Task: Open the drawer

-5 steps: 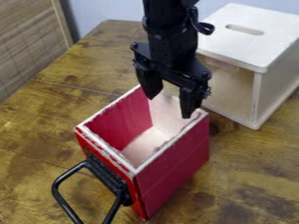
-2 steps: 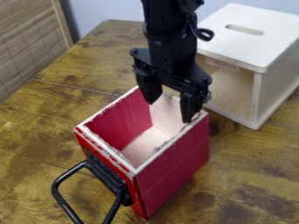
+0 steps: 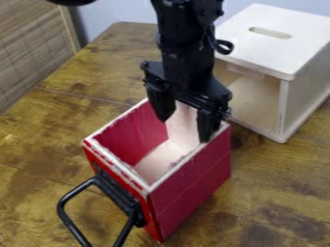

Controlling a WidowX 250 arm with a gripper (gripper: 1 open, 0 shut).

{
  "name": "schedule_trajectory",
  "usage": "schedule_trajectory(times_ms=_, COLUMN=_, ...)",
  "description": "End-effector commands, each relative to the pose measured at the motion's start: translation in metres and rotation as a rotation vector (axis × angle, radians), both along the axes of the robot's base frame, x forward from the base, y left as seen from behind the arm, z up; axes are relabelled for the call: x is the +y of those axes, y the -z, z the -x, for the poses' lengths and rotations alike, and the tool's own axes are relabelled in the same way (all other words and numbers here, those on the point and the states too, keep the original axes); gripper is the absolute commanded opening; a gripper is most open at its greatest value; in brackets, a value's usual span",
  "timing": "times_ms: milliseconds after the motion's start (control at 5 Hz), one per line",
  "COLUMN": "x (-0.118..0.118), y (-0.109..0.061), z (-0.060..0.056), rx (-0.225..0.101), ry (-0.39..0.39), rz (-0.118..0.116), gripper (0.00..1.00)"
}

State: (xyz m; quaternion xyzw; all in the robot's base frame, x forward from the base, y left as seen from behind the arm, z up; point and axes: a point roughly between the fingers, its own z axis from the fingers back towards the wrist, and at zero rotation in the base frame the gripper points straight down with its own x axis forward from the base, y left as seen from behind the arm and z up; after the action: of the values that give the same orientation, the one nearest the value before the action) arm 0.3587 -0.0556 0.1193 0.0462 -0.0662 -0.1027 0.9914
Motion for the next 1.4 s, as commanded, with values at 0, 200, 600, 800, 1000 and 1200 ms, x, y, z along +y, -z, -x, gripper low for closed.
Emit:
schedule_trajectory(times_ms=0, x=0.003, y=-0.042, z=-0.014, rx=-0.112, ry=0.032, rz=0.006, gripper=1.0)
schedule_trajectory(times_ms=200, x=0.002, y=-0.044, z=-0.017, rx=-0.111, ry=0.074, rz=0.011, gripper=1.0)
schedule_trajectory(times_ms=600, x=0.015, y=-0.02, z=-0.033, rx=-0.066, ry=0.046, rz=0.007, gripper=1.0)
schedule_trajectory(times_ms=800, x=0.012, y=-0.026, z=-0.026, rx=-0.071, ry=0.034, rz=0.008, gripper=1.0)
schedule_trajectory(times_ms=1000, x=-0.003, y=-0.037, z=-0.022, rx=-0.071, ry=-0.002, rz=0.009, gripper=1.0)
schedule_trajectory(times_ms=1200, x=-0.019, y=-0.05, z=-0.02, rx=-0.084, ry=-0.015, rz=0.017, gripper=1.0)
